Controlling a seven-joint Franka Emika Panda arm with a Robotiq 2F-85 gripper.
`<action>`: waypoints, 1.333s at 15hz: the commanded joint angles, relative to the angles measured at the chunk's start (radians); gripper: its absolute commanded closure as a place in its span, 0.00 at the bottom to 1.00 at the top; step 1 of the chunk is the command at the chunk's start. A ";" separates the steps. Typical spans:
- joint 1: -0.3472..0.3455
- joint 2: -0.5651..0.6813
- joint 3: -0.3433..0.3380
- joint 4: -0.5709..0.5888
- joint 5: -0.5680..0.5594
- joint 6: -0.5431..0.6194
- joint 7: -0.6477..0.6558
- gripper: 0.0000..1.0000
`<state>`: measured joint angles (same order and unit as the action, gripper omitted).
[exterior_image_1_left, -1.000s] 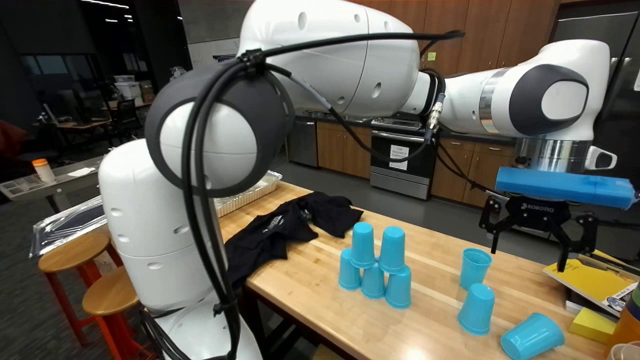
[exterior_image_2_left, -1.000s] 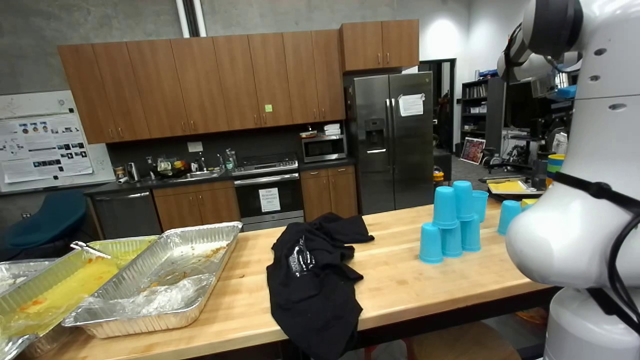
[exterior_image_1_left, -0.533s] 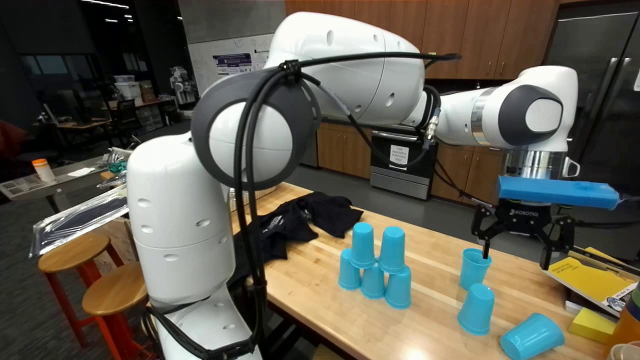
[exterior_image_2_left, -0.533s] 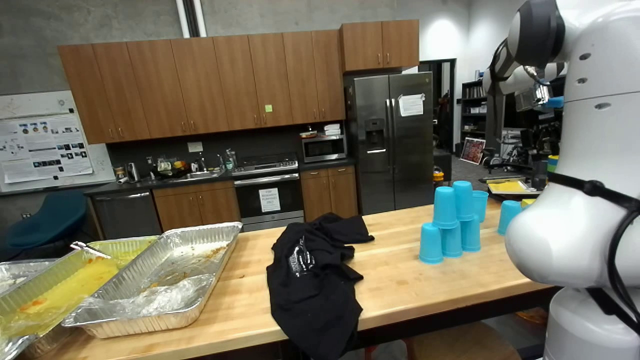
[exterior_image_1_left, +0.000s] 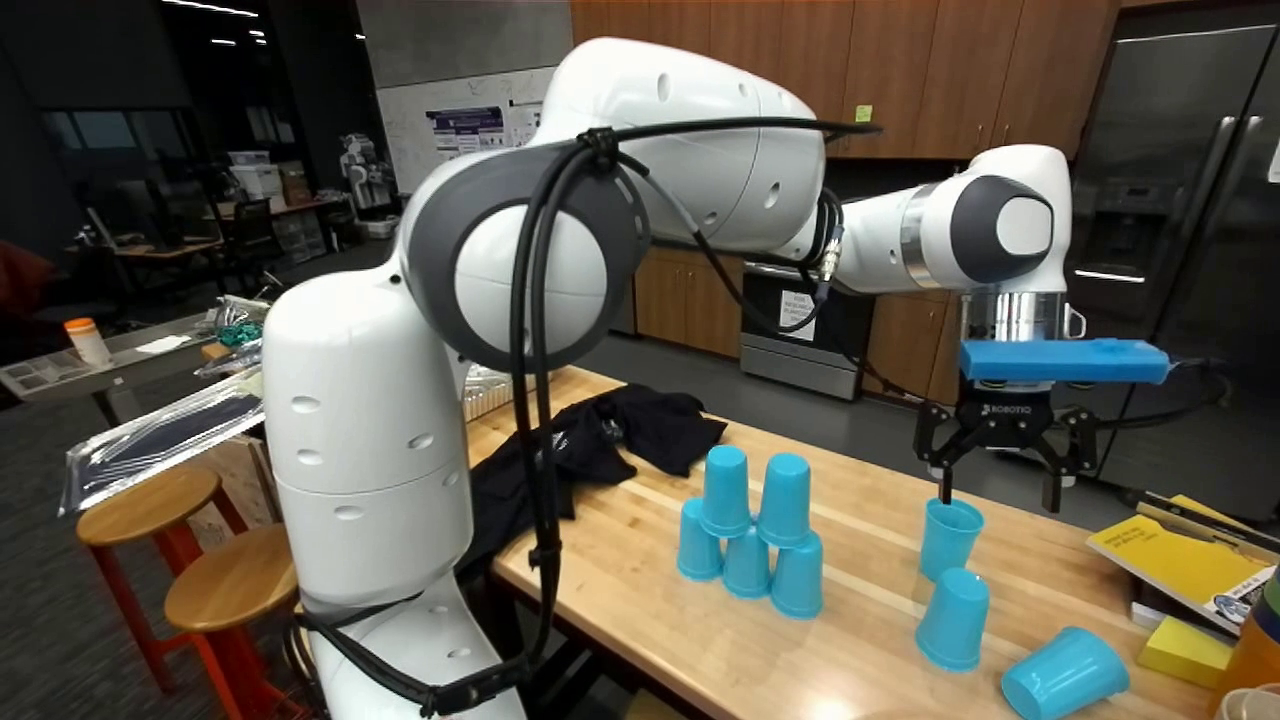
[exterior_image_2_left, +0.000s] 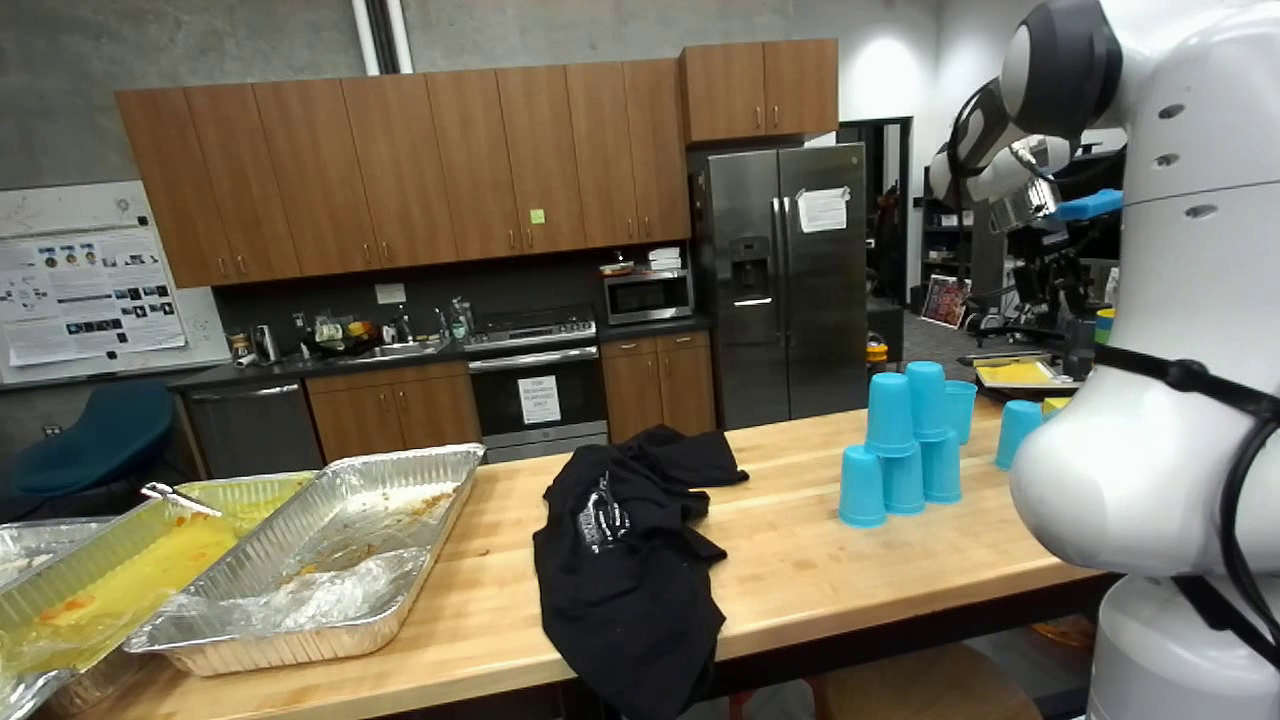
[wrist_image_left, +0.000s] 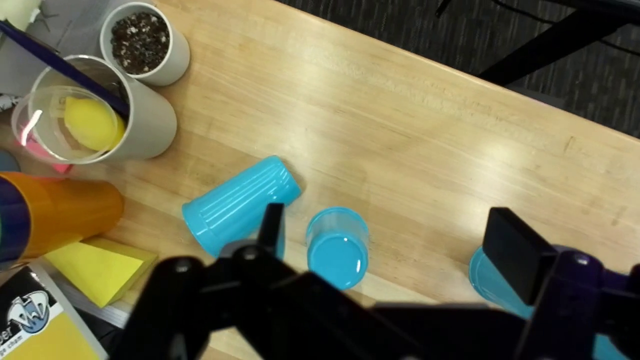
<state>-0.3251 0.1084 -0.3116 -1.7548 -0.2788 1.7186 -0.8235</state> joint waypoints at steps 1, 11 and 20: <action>0.009 -0.031 0.016 -0.019 -0.008 0.001 0.105 0.00; 0.023 -0.097 0.038 -0.083 0.016 -0.054 0.344 0.00; 0.112 -0.217 0.098 -0.234 -0.004 -0.074 0.191 0.00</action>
<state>-0.2354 -0.0371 -0.2250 -1.9211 -0.2719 1.6396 -0.5686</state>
